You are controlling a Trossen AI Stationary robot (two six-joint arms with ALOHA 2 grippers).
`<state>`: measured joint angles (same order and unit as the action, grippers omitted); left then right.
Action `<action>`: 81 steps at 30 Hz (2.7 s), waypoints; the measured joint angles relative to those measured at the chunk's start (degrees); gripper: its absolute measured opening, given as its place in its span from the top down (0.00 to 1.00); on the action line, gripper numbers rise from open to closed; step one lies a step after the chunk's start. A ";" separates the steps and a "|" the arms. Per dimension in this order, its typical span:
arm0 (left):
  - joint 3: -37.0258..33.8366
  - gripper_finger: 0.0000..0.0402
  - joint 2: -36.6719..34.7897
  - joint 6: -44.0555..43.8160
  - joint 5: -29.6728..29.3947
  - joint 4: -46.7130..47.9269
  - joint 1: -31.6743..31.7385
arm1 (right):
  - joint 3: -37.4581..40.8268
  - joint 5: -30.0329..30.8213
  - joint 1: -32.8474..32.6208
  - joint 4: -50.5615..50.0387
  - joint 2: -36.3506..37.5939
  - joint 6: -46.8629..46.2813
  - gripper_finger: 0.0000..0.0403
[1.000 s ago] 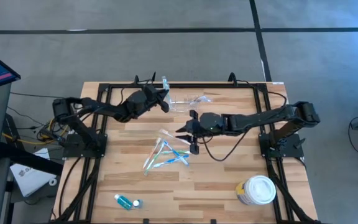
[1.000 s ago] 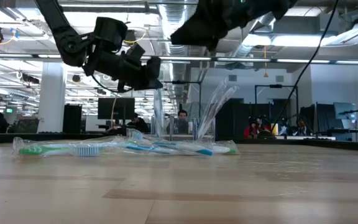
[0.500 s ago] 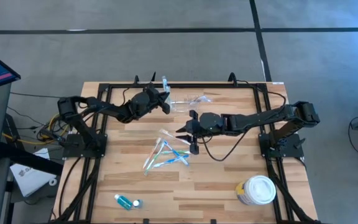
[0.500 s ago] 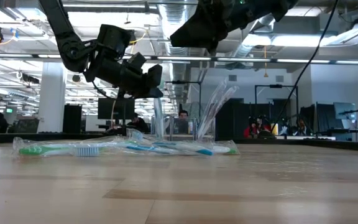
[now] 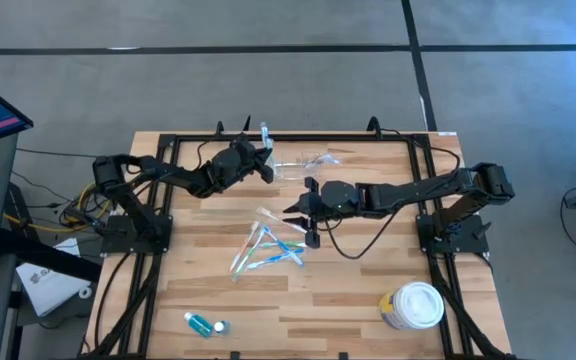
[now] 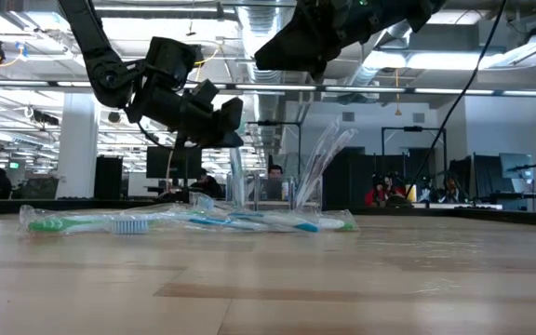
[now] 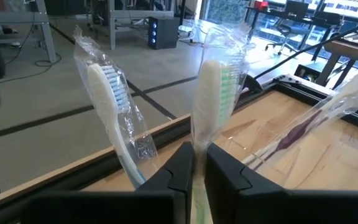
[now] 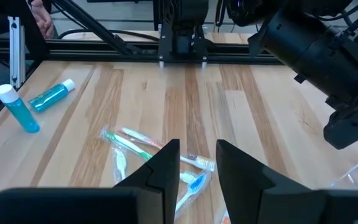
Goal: Pick & Place toothbrushing station
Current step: Put the green toothbrush into the transparent organizer, then put the orange toothbrush into the transparent organizer
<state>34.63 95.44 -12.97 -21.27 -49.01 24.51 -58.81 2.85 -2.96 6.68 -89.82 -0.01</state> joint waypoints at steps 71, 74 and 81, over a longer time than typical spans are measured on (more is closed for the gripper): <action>0.00 0.36 -18.15 -2.97 -7.25 38.21 -8.05 | 0.00 0.00 -0.03 -1.57 0.04 -1.49 0.76; 0.00 0.36 -19.86 -5.71 -6.18 42.21 -10.51 | 0.00 0.00 -0.04 -1.57 0.04 -1.51 0.76; 0.00 0.36 -20.33 -12.72 -1.85 47.91 -16.45 | 0.00 0.00 -0.04 -1.62 0.04 -1.53 0.76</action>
<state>34.63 75.11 -25.69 -23.12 -1.10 8.06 -58.81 2.85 -3.01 5.06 -89.78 -1.54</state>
